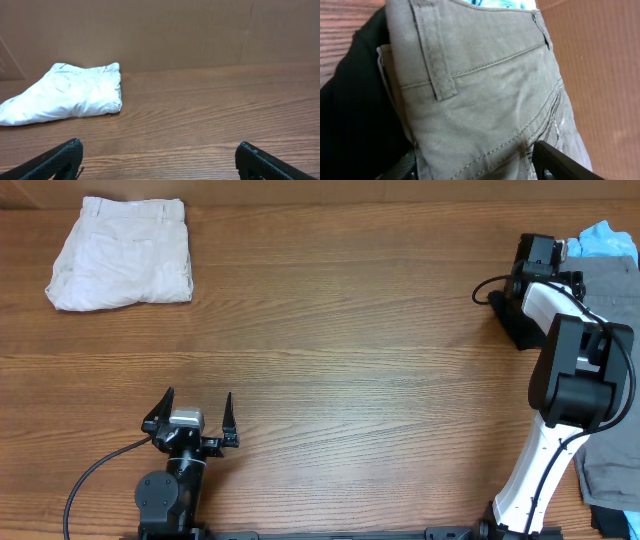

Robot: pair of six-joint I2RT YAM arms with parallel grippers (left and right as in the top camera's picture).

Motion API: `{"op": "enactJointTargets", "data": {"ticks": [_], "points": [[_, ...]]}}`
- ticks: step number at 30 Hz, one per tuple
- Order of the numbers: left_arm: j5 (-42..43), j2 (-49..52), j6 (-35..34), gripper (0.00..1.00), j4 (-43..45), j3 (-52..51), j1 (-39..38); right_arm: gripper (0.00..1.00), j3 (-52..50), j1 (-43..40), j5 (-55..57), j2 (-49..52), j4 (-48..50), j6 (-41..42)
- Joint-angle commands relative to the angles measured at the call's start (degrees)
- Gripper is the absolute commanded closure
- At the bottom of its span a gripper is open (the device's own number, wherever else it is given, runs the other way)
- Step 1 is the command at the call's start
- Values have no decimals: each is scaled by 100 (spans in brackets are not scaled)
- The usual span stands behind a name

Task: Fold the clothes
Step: 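Lower the right gripper onto the grey trousers' waistband and close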

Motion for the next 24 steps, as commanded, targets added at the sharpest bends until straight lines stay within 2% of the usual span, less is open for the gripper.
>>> {"op": "enactJointTargets", "data": {"ticks": [1, 5, 6, 7, 12, 17, 19, 24], "points": [[-35, -61, 70, 0, -4, -22, -26, 27, 142, 22, 83, 101, 59, 205], [-35, -61, 70, 0, -4, -22, -26, 34, 142, 22, 85, 101, 55, 205], [-33, -61, 70, 0, -4, -22, -26, 37, 142, 22, 87, 101, 48, 205], [-33, -61, 70, 0, -4, -22, -26, 46, 142, 22, 87, 101, 39, 208], [-33, -61, 70, 0, -4, -22, -26, 49, 142, 22, 87, 101, 50, 229], [-35, -61, 68, 0, -4, -22, -26, 68, 142, 22, 116, 101, 42, 251], [-33, -61, 70, 0, -7, -22, -26, 75, 144, 22, 337, 101, 79, 503], [-35, -61, 70, 0, -7, -22, -26, 72, 155, 26, 761, 31, 103, 765]]}}
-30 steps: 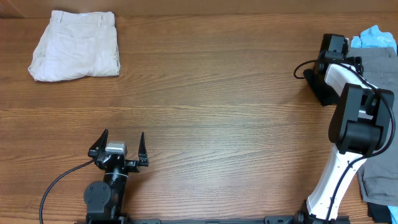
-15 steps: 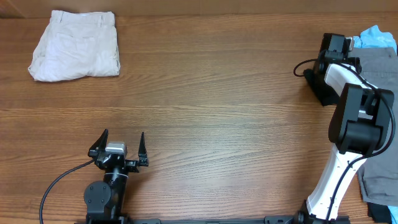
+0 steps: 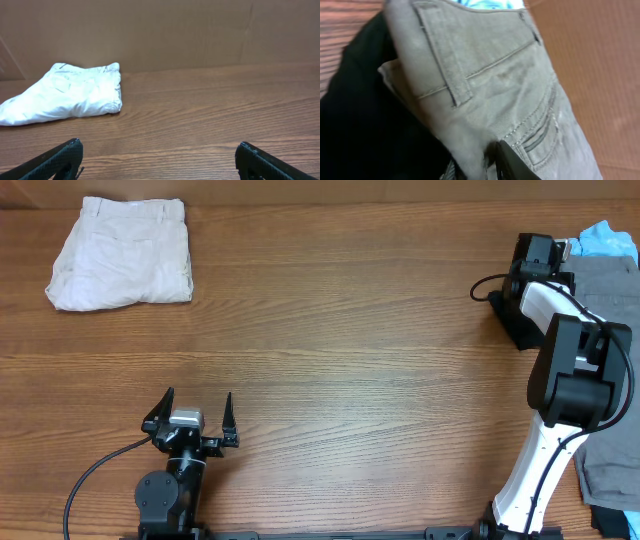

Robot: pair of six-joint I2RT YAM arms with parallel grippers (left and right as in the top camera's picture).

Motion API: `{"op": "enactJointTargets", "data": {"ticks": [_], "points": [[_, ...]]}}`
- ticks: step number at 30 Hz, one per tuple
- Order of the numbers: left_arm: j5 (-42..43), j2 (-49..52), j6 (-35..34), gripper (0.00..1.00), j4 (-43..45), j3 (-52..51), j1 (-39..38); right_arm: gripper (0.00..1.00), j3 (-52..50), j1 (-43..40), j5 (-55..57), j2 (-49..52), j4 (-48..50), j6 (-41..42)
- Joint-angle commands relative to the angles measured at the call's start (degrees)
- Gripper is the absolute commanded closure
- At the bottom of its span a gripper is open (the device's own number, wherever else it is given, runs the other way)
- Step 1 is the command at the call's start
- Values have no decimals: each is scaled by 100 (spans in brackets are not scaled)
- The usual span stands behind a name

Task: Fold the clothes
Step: 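Lower the right gripper onto the grey trousers' waistband and close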

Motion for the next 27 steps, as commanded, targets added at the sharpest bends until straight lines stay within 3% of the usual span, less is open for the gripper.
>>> {"op": "enactJointTargets", "data": {"ticks": [1, 7, 9, 10, 14, 17, 19, 22, 24, 27], "points": [[-33, -61, 68, 0, -4, -22, -26, 72, 146, -17, 540, -17, 37, 269], [-33, -61, 66, 0, -4, -22, -26, 73, 146, -11, 551, -221, -22, 345], [-35, -61, 66, 0, -4, -22, -26, 64, 146, 2, 549, -264, -42, 356], [-35, -61, 68, 0, -7, -22, -26, 64, 146, 24, 551, -282, -68, 356], [-35, -61, 68, 0, -4, -22, -26, 88, 146, 90, 549, -299, -142, 485], [-35, -61, 68, 0, -4, -22, -26, 89, 146, 136, 549, -304, -129, 614], [-35, -61, 68, 0, -4, -22, -26, 81, 146, 157, 549, -308, -122, 616], [-35, -61, 68, 0, -4, -22, -26, 81, 146, 162, 551, -319, -111, 614], [-35, -61, 68, 0, -7, -22, -26, 66, 146, 162, 551, -332, -107, 614], [-35, -61, 68, 0, -4, -22, -26, 66, 146, 162, 551, -352, -107, 614]]}}
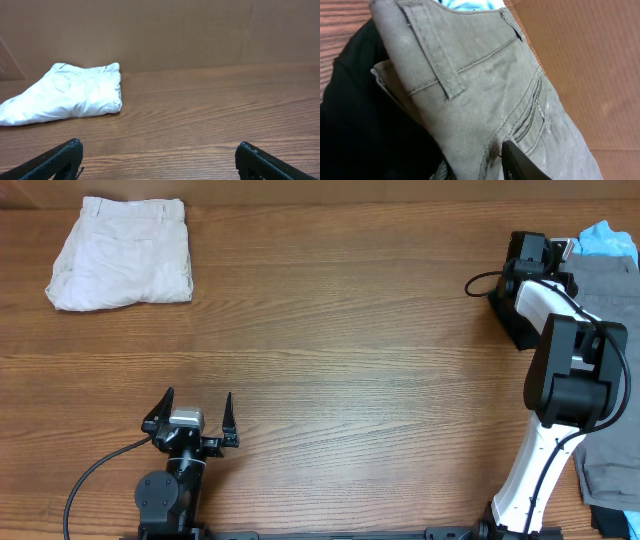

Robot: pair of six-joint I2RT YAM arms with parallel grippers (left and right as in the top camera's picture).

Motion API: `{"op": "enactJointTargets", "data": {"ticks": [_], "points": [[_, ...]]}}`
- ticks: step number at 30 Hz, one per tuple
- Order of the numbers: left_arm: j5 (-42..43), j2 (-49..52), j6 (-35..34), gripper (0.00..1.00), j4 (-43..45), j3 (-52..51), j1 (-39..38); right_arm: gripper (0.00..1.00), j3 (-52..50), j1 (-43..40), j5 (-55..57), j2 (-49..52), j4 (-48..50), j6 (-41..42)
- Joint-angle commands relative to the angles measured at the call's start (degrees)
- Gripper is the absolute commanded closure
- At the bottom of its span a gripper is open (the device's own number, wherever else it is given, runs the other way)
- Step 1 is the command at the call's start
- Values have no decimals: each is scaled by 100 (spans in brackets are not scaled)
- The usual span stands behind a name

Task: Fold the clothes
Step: 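Lower the right gripper onto the grey trousers' waistband and close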

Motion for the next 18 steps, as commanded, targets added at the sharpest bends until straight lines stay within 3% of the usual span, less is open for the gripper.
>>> {"op": "enactJointTargets", "data": {"ticks": [1, 6, 9, 18], "points": [[-33, -61, 68, 0, -4, -22, -26, 66, 129, 17, 142, -326, 37, 52], [-35, -61, 68, 0, -4, -22, -26, 65, 129, 17, 142, -326, 37, 59], [-33, -61, 68, 0, -4, -22, -26, 57, 129, 39, 157, -365, 9, 391], [-33, -61, 68, 0, -4, -22, -26, 54, 129, 61, -302, -431, 13, 496]]}}
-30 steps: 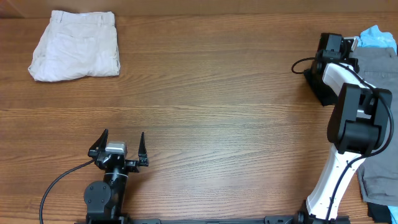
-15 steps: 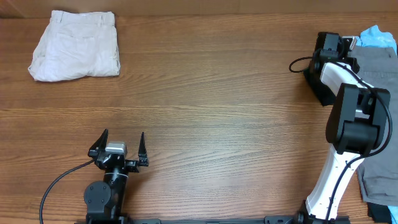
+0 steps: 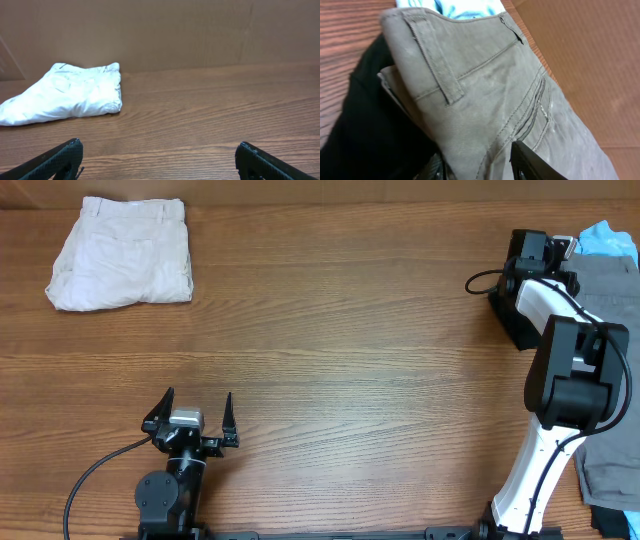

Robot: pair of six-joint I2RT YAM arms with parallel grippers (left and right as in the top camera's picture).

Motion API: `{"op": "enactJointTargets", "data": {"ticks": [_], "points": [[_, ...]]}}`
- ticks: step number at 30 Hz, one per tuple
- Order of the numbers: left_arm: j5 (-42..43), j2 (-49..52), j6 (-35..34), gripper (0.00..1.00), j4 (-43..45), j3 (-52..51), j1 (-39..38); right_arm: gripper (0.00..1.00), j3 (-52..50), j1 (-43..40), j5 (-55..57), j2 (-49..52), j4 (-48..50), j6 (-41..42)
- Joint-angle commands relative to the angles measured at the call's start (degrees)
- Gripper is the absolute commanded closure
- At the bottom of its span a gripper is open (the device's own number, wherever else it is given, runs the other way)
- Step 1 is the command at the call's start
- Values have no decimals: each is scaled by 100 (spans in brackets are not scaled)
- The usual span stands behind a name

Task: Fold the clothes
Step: 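Lower the right gripper onto the grey trousers' waistband and close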

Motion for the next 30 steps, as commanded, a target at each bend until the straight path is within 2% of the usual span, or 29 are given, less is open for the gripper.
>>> {"op": "enactJointTargets", "data": {"ticks": [1, 5, 21, 30], "points": [[-35, -61, 68, 0, -4, -22, -26, 51, 127, 31, -151, -326, 35, 133], [-35, -61, 68, 0, -4, -22, -26, 47, 127, 31, -470, -328, -15, 92], [-35, -61, 68, 0, -4, -22, -26, 45, 127, -118, -538, -328, -48, 111], [-35, -61, 68, 0, -4, -22, -26, 61, 127, -219, -1054, -328, -9, 114]]}}
